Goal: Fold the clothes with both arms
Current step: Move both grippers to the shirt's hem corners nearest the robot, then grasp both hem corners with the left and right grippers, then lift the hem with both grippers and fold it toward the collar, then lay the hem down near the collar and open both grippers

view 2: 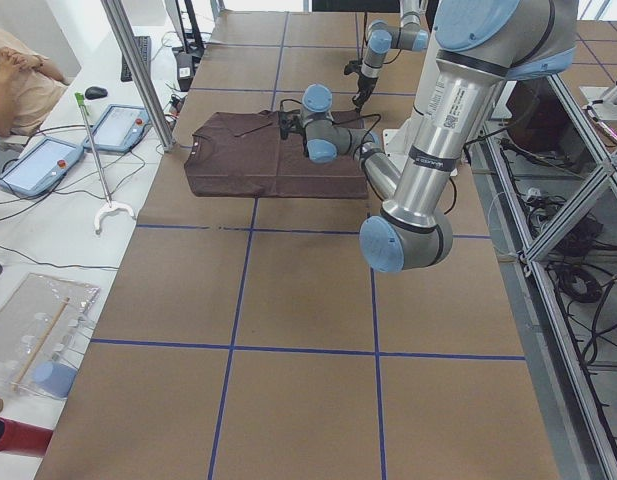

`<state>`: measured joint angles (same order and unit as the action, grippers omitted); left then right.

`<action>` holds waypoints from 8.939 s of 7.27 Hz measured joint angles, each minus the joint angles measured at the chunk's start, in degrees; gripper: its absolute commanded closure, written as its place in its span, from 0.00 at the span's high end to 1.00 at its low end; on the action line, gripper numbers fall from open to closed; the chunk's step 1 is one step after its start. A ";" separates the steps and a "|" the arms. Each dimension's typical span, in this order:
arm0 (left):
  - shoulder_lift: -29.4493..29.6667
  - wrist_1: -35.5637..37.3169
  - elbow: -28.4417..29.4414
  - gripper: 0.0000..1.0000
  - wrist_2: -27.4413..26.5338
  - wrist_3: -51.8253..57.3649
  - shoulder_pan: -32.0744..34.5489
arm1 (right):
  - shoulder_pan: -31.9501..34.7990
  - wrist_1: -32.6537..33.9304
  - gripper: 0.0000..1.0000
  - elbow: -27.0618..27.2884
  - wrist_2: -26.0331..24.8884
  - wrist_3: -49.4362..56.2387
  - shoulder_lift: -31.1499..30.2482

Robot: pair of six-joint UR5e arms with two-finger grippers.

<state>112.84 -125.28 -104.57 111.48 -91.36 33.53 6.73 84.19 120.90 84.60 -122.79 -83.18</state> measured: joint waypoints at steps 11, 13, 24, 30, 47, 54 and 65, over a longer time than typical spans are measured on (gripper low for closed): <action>-14.07 18.84 -12.01 0.82 -13.53 -13.58 -22.83 | 0.40 0.01 0.00 2.12 -0.02 0.02 -0.40; -14.00 19.64 -11.80 0.79 -14.59 -13.59 -23.12 | 0.39 0.01 0.00 2.11 -0.05 0.01 -0.41; -14.08 20.95 -11.08 0.00 -17.53 -13.83 -23.25 | 0.48 0.03 0.00 2.14 -0.05 -0.01 -0.35; -14.09 20.99 -16.04 0.00 -17.44 -13.94 -23.17 | -0.39 0.51 0.00 6.44 -0.38 -0.13 -3.25; 10.13 9.44 16.63 0.00 -22.40 2.47 8.49 | 35.93 1.02 0.00 -32.60 7.39 37.31 29.74; 17.66 -1.90 33.01 0.00 -26.38 6.06 10.39 | 40.15 -7.12 0.00 -51.31 7.49 43.08 38.48; 16.64 -17.06 38.77 0.52 -25.16 6.29 10.08 | 39.78 -15.36 0.52 -49.73 13.44 42.34 36.22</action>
<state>129.49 -142.34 -65.79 86.32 -85.07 43.61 46.51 68.83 71.17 98.05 -80.45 -46.96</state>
